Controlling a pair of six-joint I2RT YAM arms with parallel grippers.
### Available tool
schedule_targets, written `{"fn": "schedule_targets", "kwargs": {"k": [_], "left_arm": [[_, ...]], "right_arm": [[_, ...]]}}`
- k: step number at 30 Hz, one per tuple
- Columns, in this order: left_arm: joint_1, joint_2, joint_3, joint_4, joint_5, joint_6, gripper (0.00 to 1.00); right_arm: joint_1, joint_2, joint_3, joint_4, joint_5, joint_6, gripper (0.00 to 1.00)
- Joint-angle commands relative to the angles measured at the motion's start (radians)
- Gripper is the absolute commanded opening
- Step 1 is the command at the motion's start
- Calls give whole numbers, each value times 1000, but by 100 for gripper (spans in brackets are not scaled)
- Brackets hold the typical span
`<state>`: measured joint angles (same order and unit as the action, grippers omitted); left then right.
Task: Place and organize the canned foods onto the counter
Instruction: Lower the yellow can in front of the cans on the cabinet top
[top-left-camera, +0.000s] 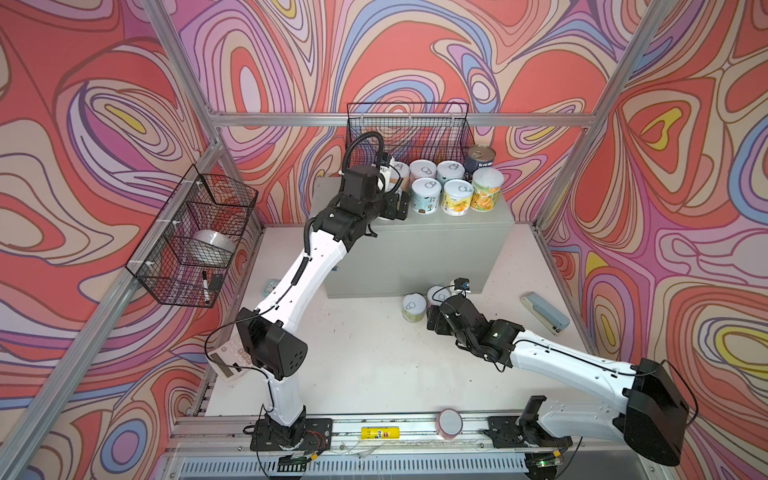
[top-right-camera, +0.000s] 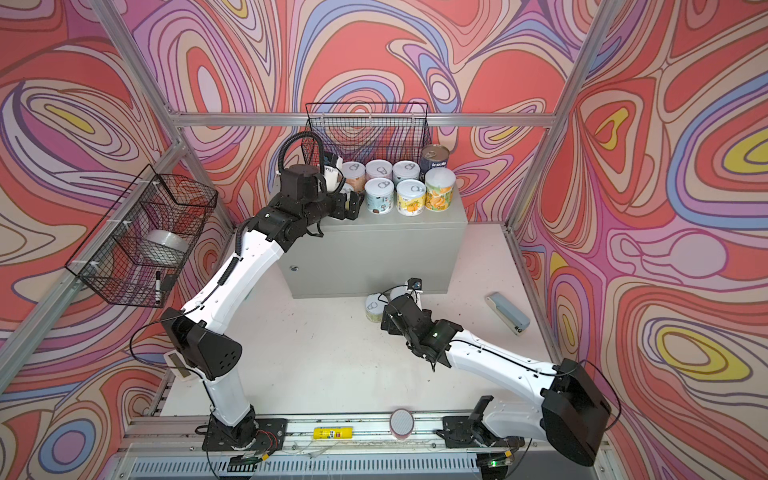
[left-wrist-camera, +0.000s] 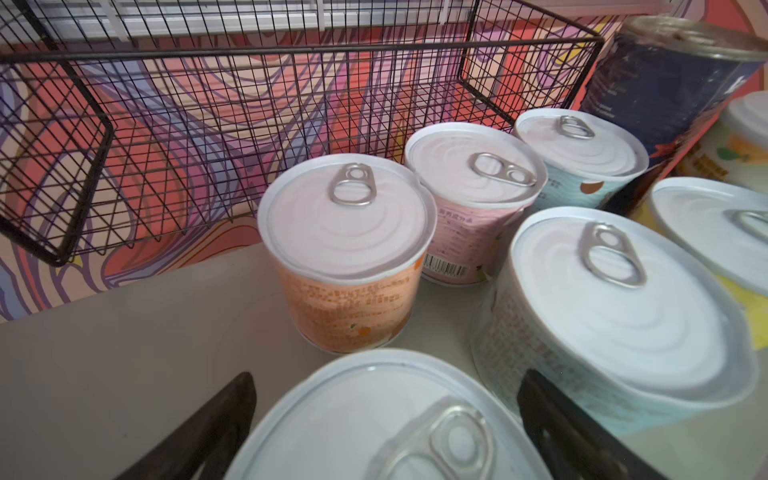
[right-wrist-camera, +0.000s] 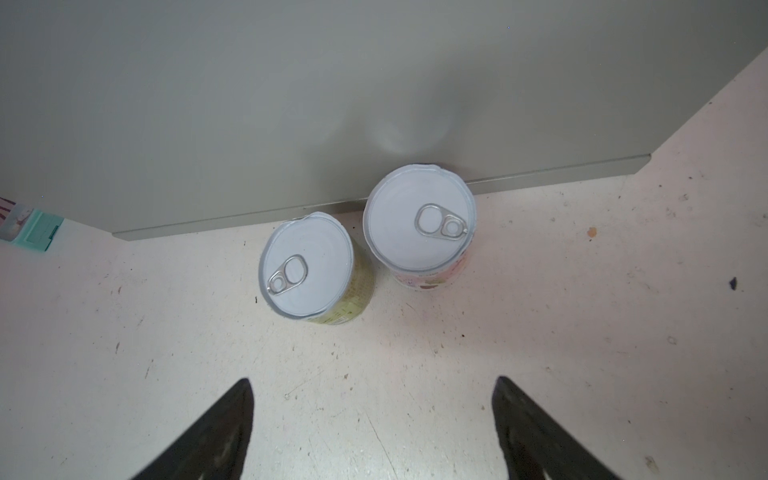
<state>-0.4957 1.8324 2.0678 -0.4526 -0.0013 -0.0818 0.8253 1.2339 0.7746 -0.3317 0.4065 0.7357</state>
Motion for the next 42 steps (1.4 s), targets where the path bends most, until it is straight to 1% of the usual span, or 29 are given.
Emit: {"fn": "schedule_targets", "kwargs": {"k": [1, 7, 9, 12, 17, 18, 20, 21, 23, 29, 38, 42], "left_arm": [[8, -84, -21, 48, -23, 35, 100], [9, -185, -69, 12, -103, 74, 97], [9, -233, -114, 15, -118, 72, 96], [8, -306, -201, 29, -133, 64, 92], [10, -371, -301, 27, -162, 65, 80], [13, -375, -314, 31, -163, 62, 74], [20, -373, -327, 32, -156, 54, 66], [24, -369, -330, 34, -150, 50, 65], [35, -357, -332, 35, -138, 42, 65], [54, -315, -327, 47, -123, 27, 73], [63, -268, -335, 71, -77, -12, 72], [63, -254, -332, 75, -75, -23, 72]], "right_arm": [[-4, 20, 36, -10, 5, -15, 92], [-5, 7, 39, -17, 2, -2, 92], [-3, 0, 31, -13, 1, 7, 92], [-4, -7, 20, -10, 3, 20, 92], [-4, -3, 16, 0, -6, 19, 92], [-4, 3, 20, -1, -6, 17, 92], [-5, 10, 25, 0, -11, 13, 92], [-5, 13, 27, 0, -11, 14, 92], [-4, 14, 29, 0, -10, 15, 92], [-3, 9, 25, 0, -6, 18, 92], [-5, 25, 32, -3, -8, 8, 92], [-6, 31, 34, 2, -13, 3, 92]]}}
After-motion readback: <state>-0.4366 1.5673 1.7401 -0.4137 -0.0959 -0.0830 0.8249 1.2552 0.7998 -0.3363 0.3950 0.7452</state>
